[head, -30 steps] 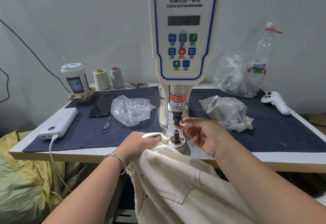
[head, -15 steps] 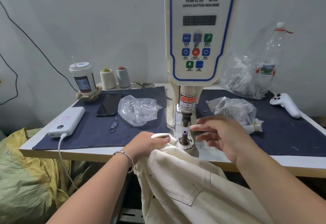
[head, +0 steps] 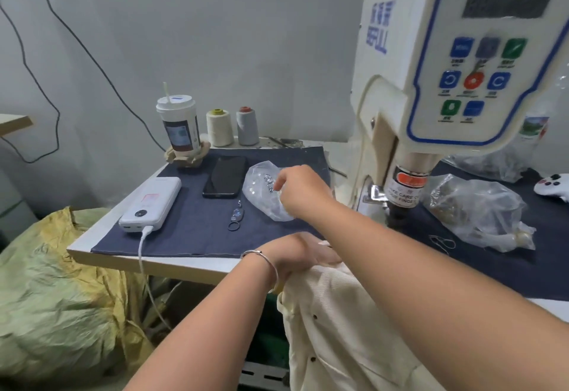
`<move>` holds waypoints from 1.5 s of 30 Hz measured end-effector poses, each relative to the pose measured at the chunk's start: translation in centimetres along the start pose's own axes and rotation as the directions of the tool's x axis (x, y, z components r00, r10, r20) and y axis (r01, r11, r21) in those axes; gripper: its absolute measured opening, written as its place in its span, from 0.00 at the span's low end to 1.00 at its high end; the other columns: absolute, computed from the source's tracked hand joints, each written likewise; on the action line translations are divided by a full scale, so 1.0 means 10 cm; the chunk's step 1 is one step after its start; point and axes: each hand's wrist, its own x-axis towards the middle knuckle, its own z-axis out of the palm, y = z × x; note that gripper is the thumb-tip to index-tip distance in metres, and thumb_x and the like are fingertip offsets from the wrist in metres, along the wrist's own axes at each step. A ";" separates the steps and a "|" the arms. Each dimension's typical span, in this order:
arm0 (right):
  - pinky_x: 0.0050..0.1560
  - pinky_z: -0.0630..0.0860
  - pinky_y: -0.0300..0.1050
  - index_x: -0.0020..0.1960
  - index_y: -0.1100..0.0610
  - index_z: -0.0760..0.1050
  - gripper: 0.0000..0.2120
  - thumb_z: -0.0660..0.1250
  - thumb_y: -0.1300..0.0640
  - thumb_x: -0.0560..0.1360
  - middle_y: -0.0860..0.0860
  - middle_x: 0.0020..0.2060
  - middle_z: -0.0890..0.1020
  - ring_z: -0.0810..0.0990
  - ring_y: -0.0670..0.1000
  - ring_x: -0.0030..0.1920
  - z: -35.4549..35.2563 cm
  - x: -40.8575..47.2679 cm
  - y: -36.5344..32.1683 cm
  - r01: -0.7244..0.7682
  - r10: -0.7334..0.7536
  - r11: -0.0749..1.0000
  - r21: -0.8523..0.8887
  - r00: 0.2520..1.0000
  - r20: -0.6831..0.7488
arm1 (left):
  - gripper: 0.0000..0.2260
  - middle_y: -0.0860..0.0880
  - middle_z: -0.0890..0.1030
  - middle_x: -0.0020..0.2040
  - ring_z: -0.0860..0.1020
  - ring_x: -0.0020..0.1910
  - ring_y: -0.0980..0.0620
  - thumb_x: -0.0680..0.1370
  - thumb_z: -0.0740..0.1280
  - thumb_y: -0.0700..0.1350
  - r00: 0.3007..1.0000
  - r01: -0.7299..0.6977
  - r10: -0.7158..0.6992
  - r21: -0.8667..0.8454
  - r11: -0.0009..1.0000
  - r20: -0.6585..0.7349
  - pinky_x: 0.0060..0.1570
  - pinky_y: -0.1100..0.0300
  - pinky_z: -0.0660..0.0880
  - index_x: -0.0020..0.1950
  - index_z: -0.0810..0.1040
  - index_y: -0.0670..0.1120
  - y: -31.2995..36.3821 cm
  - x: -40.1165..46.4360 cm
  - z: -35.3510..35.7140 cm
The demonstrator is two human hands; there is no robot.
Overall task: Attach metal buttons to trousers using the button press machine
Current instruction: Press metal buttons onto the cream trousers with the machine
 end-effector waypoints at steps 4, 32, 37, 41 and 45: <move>0.59 0.71 0.50 0.66 0.52 0.73 0.18 0.61 0.60 0.77 0.55 0.64 0.68 0.69 0.58 0.65 0.27 0.50 0.01 -0.103 0.106 0.986 -0.133 0.994 0.017 | 0.12 0.50 0.81 0.51 0.76 0.54 0.49 0.73 0.66 0.47 0.995 0.015 -0.014 -0.016 1.000 0.099 0.59 0.53 0.73 0.55 0.80 0.48 0.02 0.02 -0.02; 0.44 0.73 0.44 0.62 0.51 0.78 0.21 0.62 0.68 0.73 0.53 0.63 0.74 0.78 0.57 0.55 0.59 0.97 -0.03 -0.092 0.097 0.993 -0.075 0.993 0.066 | 0.13 0.42 0.72 0.42 0.71 0.48 0.45 0.82 0.58 0.33 0.995 0.020 -0.016 -0.039 0.999 0.096 0.44 0.54 0.70 0.40 0.70 0.45 -0.03 0.10 -0.06; 0.45 0.74 0.45 0.62 0.51 0.78 0.20 0.62 0.67 0.74 0.53 0.62 0.74 0.78 0.57 0.54 0.62 0.98 -0.04 -0.090 0.094 0.991 -0.098 0.995 0.041 | 0.15 0.45 0.72 0.39 0.72 0.44 0.46 0.81 0.58 0.30 0.996 0.011 -0.006 -0.063 0.998 0.087 0.43 0.54 0.71 0.38 0.69 0.45 -0.05 0.08 -0.06; 0.45 0.74 0.44 0.61 0.53 0.78 0.18 0.62 0.66 0.74 0.52 0.62 0.75 0.78 0.56 0.54 0.62 1.01 -0.03 -0.121 0.123 0.989 -0.082 0.992 0.020 | 0.14 0.44 0.72 0.42 0.71 0.46 0.46 0.82 0.58 0.32 0.997 0.014 -0.012 -0.022 1.000 0.083 0.49 0.53 0.71 0.40 0.69 0.47 -0.02 0.08 -0.07; 0.46 0.74 0.44 0.62 0.55 0.77 0.18 0.64 0.65 0.74 0.53 0.61 0.76 0.78 0.56 0.56 0.63 1.02 -0.01 -0.133 0.135 0.986 -0.101 0.991 0.011 | 0.11 0.42 0.74 0.42 0.73 0.44 0.46 0.82 0.59 0.33 0.995 0.016 -0.012 -0.042 0.999 0.101 0.47 0.54 0.72 0.43 0.72 0.44 -0.02 0.07 -0.07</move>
